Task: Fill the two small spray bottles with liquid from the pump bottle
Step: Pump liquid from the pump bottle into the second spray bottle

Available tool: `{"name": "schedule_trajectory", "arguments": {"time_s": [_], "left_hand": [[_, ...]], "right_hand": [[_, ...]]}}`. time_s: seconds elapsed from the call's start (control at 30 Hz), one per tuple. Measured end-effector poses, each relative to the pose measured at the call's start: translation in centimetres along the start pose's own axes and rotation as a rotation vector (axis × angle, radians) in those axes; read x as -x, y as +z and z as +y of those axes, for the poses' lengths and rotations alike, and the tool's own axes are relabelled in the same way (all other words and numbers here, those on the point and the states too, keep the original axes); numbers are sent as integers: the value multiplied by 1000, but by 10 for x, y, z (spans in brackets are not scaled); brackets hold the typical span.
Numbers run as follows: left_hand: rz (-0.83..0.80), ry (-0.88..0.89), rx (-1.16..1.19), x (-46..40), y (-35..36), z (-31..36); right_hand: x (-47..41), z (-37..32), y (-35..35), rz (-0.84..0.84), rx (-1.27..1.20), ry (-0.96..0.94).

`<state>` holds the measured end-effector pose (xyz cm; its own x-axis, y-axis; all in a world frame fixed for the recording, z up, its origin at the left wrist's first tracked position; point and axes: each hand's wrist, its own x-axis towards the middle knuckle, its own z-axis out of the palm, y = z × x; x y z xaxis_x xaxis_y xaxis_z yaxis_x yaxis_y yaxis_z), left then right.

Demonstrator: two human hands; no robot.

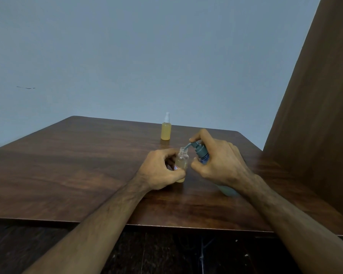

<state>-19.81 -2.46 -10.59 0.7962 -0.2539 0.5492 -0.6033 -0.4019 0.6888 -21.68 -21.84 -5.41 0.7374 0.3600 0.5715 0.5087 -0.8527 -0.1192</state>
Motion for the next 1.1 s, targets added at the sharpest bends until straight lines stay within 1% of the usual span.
{"name": "schedule_trajectory", "arguments": {"time_s": [0.27,0.47,0.77,1.1], "left_hand": [[5,1,-6,0,1,-2],[13,-7,4,0,2,-3],[-14,-15,-20,0,2,-2],[-37,-61,-53,0,0,-2]], "right_hand": [[0,0,-1,-18,11,7],[1,1,-1,0,2,8],[1,0,-2,-11,10,8],[2,1,-2,-34,25,-2]]}}
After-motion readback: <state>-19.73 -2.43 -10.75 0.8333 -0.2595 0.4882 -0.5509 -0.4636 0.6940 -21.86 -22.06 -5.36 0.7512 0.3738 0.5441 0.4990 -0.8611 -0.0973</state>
